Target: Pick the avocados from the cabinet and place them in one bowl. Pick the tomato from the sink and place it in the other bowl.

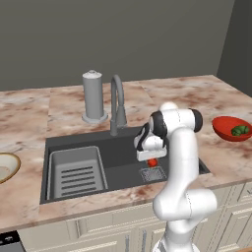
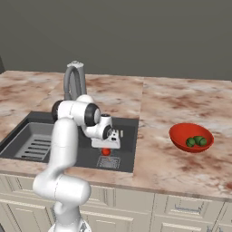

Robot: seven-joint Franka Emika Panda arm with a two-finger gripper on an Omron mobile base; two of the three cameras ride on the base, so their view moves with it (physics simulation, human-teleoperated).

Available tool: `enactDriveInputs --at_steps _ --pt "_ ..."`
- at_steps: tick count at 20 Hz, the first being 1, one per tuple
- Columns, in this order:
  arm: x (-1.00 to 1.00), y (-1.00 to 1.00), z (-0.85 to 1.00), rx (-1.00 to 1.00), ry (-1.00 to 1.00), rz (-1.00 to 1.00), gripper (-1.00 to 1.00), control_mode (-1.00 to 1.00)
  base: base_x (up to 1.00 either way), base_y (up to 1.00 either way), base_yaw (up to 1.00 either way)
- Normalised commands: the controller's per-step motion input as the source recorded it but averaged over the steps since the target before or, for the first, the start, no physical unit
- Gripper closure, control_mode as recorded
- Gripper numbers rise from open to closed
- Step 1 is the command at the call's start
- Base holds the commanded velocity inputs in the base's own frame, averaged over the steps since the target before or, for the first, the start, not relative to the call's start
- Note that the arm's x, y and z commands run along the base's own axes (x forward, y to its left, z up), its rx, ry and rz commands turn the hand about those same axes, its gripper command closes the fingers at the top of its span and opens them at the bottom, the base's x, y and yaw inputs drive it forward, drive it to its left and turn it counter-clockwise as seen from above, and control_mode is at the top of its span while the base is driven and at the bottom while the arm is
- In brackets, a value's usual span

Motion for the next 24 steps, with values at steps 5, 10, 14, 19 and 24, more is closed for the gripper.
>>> enactDriveInputs --at_steps 5,10,14,19,24 --pt "-0.27 -0.17 0.59 0.01 -0.03 0.0 1.0 -1.0 0.0 0.0 0.0" --pt "-0.05 -0.01 0.85 0.03 -0.07 0.0 1.0 -1.0 0.0 0.0 0.0" --pt "0.0 0.0 0.96 0.05 -0.1 0.0 1.0 -1.0 0.0 0.0 0.0" --pt "-0.01 -0.01 0.96 0.05 -0.1 0.0 1.0 -1.0 0.0 0.0 0.0" --pt "-0.3 -0.15 0.71 0.02 -0.04 0.0 1.0 -1.0 0.0 0.0 0.0"
